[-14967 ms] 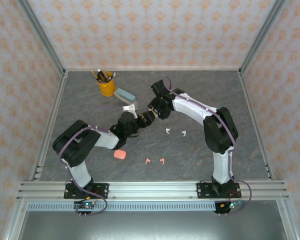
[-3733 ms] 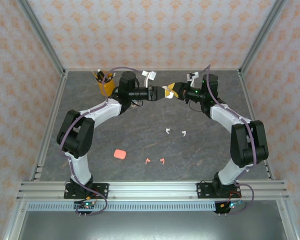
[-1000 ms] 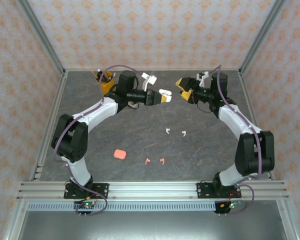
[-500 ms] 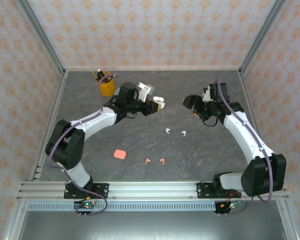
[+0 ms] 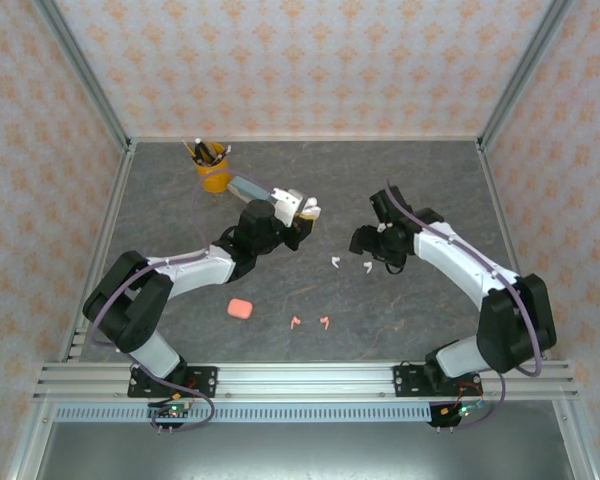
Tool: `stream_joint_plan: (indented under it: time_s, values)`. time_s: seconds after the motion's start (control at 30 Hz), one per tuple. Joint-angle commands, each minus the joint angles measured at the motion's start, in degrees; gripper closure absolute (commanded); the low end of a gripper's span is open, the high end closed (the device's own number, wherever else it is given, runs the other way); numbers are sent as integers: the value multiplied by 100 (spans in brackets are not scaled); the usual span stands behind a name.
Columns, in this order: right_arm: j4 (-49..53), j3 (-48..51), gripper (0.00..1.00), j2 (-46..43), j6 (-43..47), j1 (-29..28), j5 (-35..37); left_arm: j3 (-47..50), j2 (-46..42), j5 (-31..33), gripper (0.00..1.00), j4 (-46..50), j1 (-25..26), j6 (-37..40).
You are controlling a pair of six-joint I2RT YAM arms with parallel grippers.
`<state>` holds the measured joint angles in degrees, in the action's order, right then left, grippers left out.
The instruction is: Insert the wireless bluetooth earbuds into the charging case
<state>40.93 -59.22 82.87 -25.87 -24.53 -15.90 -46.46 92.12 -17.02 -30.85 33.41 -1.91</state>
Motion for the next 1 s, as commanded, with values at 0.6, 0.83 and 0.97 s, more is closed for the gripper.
stream_joint_plan:
  time_s: [0.6, 0.83, 0.97]
  values:
    - [18, -1044, 30, 1649, -403, -761, 687, 910, -339, -706, 100, -3038, 65, 612]
    - [64, -1270, 32, 1955, -394, -790, 671, 919, -441, -424, 100, -3168, 26, 736]
    - [83, -1371, 34, 2124, -384, -834, 685, 937, -473, -296, 100, -3221, -9, 732]
